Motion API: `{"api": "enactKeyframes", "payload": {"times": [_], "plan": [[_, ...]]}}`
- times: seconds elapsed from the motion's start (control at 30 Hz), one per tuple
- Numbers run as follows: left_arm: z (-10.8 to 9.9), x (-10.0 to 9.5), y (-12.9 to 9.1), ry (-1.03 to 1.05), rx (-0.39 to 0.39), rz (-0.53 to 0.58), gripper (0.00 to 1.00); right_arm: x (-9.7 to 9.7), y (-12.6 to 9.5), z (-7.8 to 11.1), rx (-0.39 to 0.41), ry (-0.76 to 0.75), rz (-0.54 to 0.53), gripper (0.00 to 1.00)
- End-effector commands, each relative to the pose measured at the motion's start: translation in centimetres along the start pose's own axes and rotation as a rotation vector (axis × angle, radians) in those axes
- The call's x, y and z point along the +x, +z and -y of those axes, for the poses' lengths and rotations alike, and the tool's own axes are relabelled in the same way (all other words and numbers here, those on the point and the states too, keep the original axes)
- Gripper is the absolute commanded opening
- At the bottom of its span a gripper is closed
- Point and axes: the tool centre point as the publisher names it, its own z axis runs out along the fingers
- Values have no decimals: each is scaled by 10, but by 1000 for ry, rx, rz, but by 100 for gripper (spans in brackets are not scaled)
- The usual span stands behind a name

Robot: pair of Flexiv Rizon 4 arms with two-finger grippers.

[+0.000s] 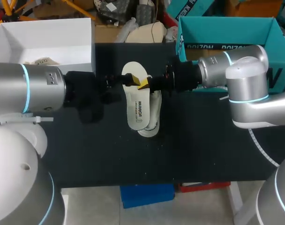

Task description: Take the shoe out of the shoebox, open the shoe tongue, remove and reinsert the insole, then place the shoe into the shoebox

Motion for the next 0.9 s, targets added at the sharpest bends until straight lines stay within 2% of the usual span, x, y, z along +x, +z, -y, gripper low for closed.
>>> {"api": "enactKeyframes", "payload": {"times": [0.03,0.23,0.27,0.33,0.43,0.63,0.73,0.9], "plan": [[0,-3,4,0,-6,-97,100,0,0,0,0,1,3,0],[5,-4,2,4,11,-111,100,0,0,0,0,1,3,0],[9,-5,1,4,35,-127,100,0,0,0,0,1,3,0],[15,-6,0,26,134,-155,100,0,0,0,0,1,3,0],[16,-8,1,62,233,-260,100,0,0,0,0,1,3,0],[22,-22,-5,204,324,-414,100,0,0,0,0,1,3,0],[27,-24,-10,255,352,-478,100,0,0,0,0,1,3,0],[30,-22,-15,269,329,-555,100,0,0,0,0,1,3,0]]}}
